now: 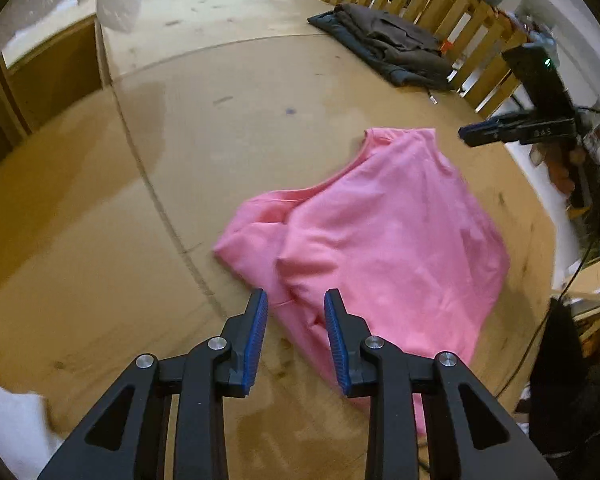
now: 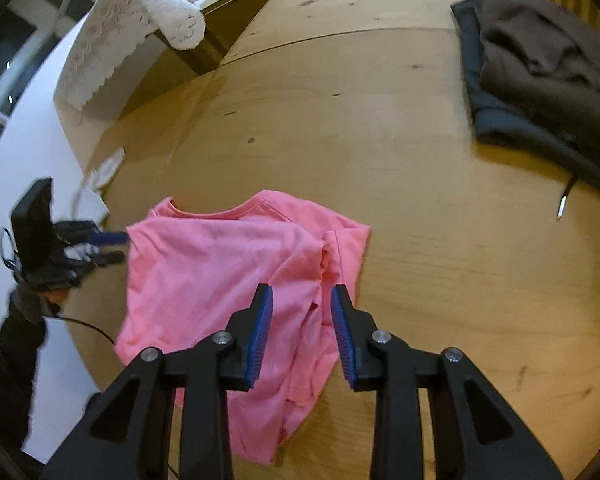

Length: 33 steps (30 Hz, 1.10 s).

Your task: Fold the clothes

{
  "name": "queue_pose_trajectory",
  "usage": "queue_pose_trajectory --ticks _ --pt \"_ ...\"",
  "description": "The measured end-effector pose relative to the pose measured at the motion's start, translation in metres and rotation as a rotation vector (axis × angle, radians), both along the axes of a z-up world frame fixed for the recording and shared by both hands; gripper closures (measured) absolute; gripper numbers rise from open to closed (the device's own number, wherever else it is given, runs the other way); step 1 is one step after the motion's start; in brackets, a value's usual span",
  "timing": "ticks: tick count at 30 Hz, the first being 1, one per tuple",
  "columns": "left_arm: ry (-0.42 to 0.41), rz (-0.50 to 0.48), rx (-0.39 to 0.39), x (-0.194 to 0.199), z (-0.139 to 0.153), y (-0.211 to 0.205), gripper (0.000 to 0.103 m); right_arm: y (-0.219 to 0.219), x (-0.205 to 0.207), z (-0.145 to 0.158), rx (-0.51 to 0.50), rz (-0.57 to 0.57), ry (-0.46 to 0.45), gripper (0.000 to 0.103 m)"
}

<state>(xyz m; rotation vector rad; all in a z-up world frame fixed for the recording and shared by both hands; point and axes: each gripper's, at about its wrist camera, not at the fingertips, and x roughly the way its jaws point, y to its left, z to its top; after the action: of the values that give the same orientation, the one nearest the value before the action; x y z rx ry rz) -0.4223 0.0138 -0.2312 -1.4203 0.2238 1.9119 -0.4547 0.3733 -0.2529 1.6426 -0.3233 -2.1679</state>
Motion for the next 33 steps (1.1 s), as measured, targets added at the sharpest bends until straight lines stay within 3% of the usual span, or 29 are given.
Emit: queue_pose_trajectory --ticks 8,13,14,15,16,22,25,28,31,33 --pt "-0.031 0.041 0.032 -0.014 -0.007 0.011 0.075 -0.022 -0.022 -0.020 0.008 0.009 -0.052 0.073" --pt "-0.037 0.072 0.037 -0.021 -0.012 0.014 0.095 -0.027 -0.025 -0.028 0.003 0.006 -0.048 0.073" --pt "-0.022 0.068 0.042 -0.019 -0.010 0.015 0.095 -0.027 -0.025 -0.027 -0.011 0.000 -0.036 0.079" --pt "-0.003 0.063 0.046 -0.017 -0.008 0.015 0.097 -0.026 -0.024 -0.025 -0.028 -0.002 -0.028 0.095" --pt "0.013 0.061 0.049 -0.015 -0.005 0.015 0.098 -0.025 -0.023 -0.022 -0.042 -0.002 -0.021 0.099" --pt "0.101 0.054 0.071 -0.001 0.023 0.014 0.099 -0.027 -0.009 0.011 -0.041 0.033 0.077 0.099" --pt "0.140 0.051 0.085 -0.006 0.032 0.012 0.099 -0.025 -0.019 0.007 0.002 0.020 0.081 0.099" --pt "0.080 0.116 0.030 -0.029 0.006 0.008 0.094 -0.026 -0.037 -0.020 0.098 0.002 0.017 0.097" --pt "0.012 0.174 -0.015 -0.048 -0.019 0.003 0.094 -0.021 -0.035 -0.027 0.110 -0.042 -0.018 0.092" --pt "0.046 0.159 -0.006 -0.038 -0.008 -0.003 0.087 -0.020 -0.023 -0.008 0.132 -0.059 0.061 0.083"
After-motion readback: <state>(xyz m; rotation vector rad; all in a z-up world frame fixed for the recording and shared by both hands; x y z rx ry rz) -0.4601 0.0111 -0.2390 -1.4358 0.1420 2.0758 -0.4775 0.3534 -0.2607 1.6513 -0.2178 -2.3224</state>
